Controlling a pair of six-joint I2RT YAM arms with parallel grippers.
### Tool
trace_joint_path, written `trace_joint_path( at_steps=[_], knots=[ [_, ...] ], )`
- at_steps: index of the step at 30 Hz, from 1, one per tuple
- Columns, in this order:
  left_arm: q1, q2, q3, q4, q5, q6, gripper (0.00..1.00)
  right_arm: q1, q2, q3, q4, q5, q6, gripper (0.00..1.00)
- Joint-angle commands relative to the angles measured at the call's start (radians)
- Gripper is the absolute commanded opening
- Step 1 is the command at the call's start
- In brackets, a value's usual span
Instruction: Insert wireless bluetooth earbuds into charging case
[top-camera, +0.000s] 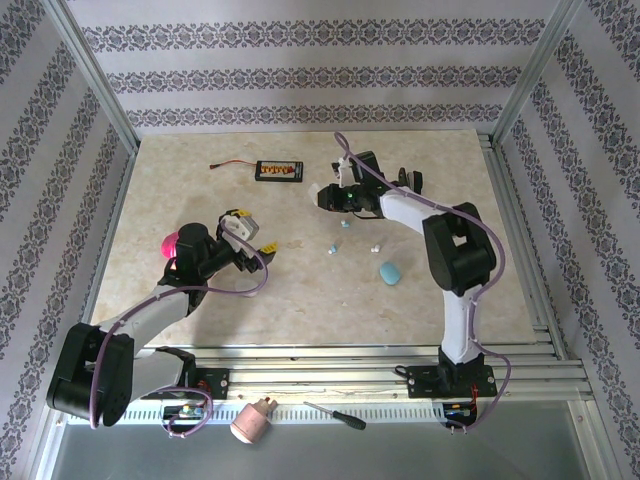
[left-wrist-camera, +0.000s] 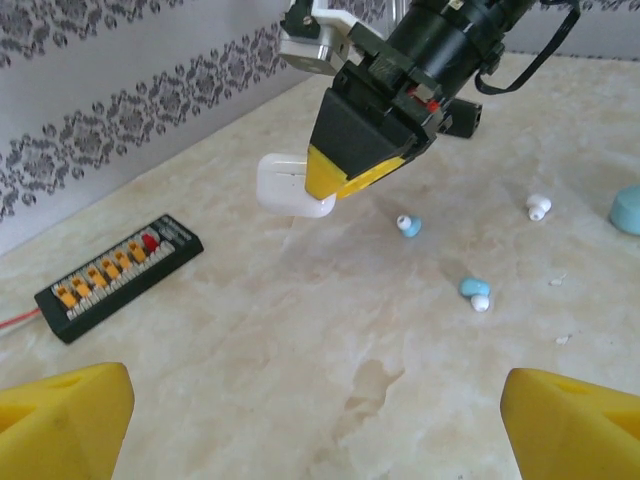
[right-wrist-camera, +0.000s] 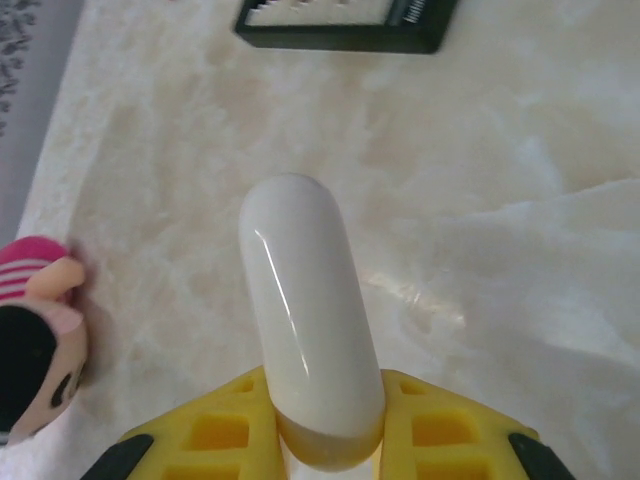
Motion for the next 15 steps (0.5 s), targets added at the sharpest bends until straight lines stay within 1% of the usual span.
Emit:
trace_joint_path(
  at_steps=[1, 7, 10, 12, 15],
  knots=[
    [-0.016, -0.016, 0.029, -0.075, -0.035, -0.003, 0.95, -0.006, 0.068, 0.083, -0.039, 0.034, 0.061, 0.18],
    [-0.018, -0.016, 0.042, -0.136, -0.033, -0.037, 0.97, -0.014, 0.194, 0.207, -0.113, 0.078, 0.047, 0.18],
    [-0.018, -0.015, 0.040, -0.153, -0.049, -0.054, 0.96, -0.020, 0.231, 0.252, -0.152, 0.095, 0.020, 0.19],
    [-0.020, -0.016, 0.044, -0.173, -0.071, -0.070, 0.96, -0.025, 0.237, 0.270, -0.181, 0.115, -0.006, 0.23],
    [-0.019, -0.021, 0.054, -0.220, -0.101, -0.088, 0.95, -0.026, 0.206, 0.274, -0.219, 0.192, -0.073, 0.37]
  ],
)
